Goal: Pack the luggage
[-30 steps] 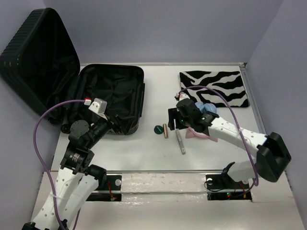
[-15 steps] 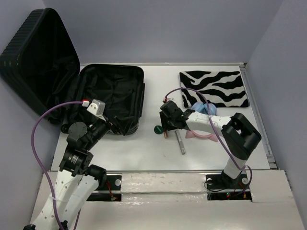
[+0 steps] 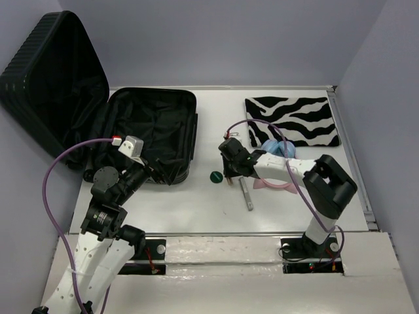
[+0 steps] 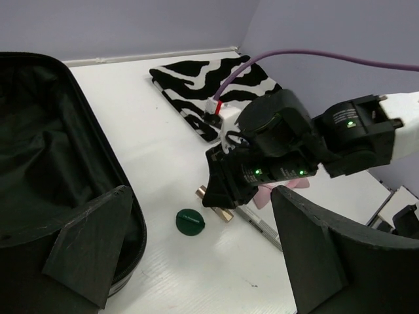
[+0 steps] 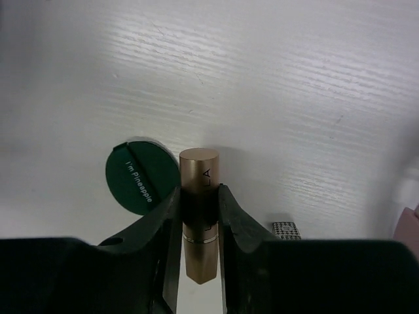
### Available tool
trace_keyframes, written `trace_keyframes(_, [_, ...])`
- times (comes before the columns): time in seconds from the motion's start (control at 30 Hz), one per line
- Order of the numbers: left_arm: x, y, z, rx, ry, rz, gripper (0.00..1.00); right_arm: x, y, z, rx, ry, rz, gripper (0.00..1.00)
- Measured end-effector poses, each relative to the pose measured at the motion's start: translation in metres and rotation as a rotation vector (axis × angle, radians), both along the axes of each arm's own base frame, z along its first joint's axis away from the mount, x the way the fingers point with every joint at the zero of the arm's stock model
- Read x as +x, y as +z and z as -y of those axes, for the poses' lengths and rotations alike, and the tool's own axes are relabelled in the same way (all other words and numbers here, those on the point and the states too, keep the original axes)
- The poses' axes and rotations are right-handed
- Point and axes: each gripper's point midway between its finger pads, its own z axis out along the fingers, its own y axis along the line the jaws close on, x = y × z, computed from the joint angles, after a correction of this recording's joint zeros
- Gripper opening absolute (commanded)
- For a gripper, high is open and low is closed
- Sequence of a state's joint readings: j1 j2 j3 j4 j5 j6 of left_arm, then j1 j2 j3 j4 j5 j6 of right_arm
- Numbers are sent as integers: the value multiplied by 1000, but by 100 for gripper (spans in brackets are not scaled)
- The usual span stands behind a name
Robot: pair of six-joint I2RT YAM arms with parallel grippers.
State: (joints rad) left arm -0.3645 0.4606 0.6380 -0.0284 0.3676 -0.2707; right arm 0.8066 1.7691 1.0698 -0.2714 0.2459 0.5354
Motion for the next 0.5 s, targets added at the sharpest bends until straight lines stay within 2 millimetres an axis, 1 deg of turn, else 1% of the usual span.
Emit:
trace_keyframes(0.07, [1, 0, -1, 0, 5, 0, 99, 2, 18, -1, 24, 0, 34, 12])
trace_keyframes(0.17, [2, 1, -3, -3, 22, 3, 99, 8, 53, -8, 86, 14, 93, 10])
trace_keyframes(0.2, [2, 1, -4, -4, 29, 4, 99, 13, 67, -16, 116, 25, 116, 9])
trace_keyframes(0.27, [3, 1, -8, -3, 51, 1, 99, 31, 106, -44, 203, 60, 174, 9])
trace_keyframes(0.3, [4, 1, -9, -3, 60, -1, 99, 40, 124, -60, 250, 79, 194, 17])
trace_keyframes(0.33, [5, 1, -10, -2, 67, -3, 99, 47, 137, -74, 287, 96, 212, 30])
trace_keyframes(0.37, [6, 0, -11, -1, 77, -7, 99, 56, 155, -93, 335, 121, 226, 43])
trace_keyframes(0.4, [7, -1, -13, 0, 86, -11, 99, 71, 183, -119, 408, 146, 264, 57])
trace_keyframes(0.43, [7, -2, -14, 1, 94, -13, 99, 82, 207, -142, 484, 178, 298, 77])
trace_keyframes(0.47, [8, -3, -15, 2, 101, -17, 99, 91, 225, -162, 550, 199, 322, 80])
trace_keyframes(0.5, [8, -4, -16, 3, 104, -20, 99, 96, 234, -176, 594, 228, 330, 81])
